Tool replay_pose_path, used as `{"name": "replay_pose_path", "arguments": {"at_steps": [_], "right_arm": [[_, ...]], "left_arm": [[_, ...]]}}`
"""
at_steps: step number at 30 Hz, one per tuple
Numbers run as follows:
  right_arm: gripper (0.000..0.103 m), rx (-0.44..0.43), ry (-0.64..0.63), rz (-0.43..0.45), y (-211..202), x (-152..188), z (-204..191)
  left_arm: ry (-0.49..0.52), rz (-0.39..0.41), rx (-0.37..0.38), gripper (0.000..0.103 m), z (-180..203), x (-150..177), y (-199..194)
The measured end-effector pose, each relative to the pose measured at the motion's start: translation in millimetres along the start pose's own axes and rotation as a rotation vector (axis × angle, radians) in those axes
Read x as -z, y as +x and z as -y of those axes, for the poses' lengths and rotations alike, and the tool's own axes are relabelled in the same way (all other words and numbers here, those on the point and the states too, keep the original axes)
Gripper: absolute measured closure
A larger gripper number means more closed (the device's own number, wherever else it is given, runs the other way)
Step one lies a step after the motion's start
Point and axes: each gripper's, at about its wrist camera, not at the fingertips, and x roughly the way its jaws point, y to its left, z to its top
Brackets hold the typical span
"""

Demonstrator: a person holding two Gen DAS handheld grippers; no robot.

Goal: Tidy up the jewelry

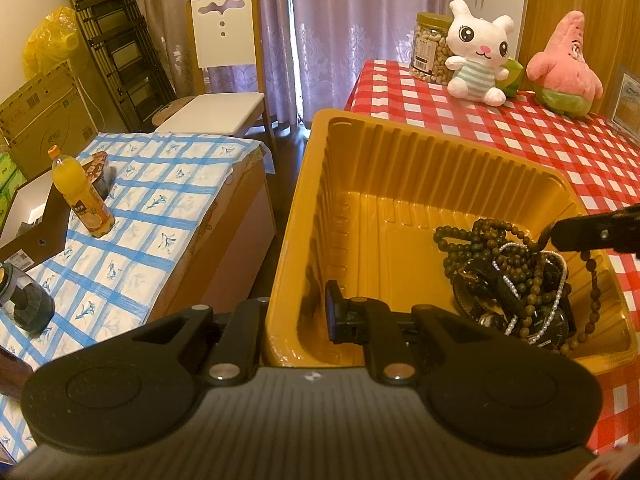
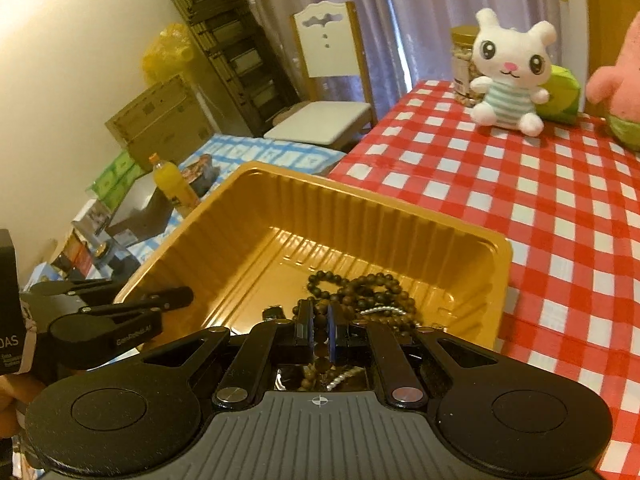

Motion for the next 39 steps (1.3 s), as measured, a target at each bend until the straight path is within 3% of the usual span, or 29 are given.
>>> {"name": "replay_pose_path", "arguments": {"at_steps": [11, 12, 14, 15, 16, 28, 39], "right_arm": [[0.096, 0.042, -0.017, -0.056, 18, 3, -4], [0.091, 0.051, -0.015, -0.060, 19, 3, -4], [0.073, 0.053, -0.004, -0.062, 20, 4, -4], [0.058, 0.051, 0.000, -0.055, 19, 4, -4], [0.052, 0.049, 0.001, -0.046, 17, 4, -4], [0.043, 0.060, 0.009, -0.037, 3, 11, -5], [0.041, 0.104, 0.073, -0.022, -20, 28, 4]], "left_arm": [[-0.001, -0.001, 0.001, 0.090, -1, 0, 1], [0.000, -0.001, 0.001, 0.090, -1, 1, 1], [-0.001, 0.000, 0.001, 0.090, -1, 0, 1], [0.000, 0.000, 0.002, 0.090, -1, 1, 1], [0.001, 0.000, 0.002, 0.090, -1, 1, 1], [0.003, -0.002, 0.007, 0.090, -1, 1, 6], [0.007, -0.009, 0.014, 0.090, 2, -3, 12]]}}
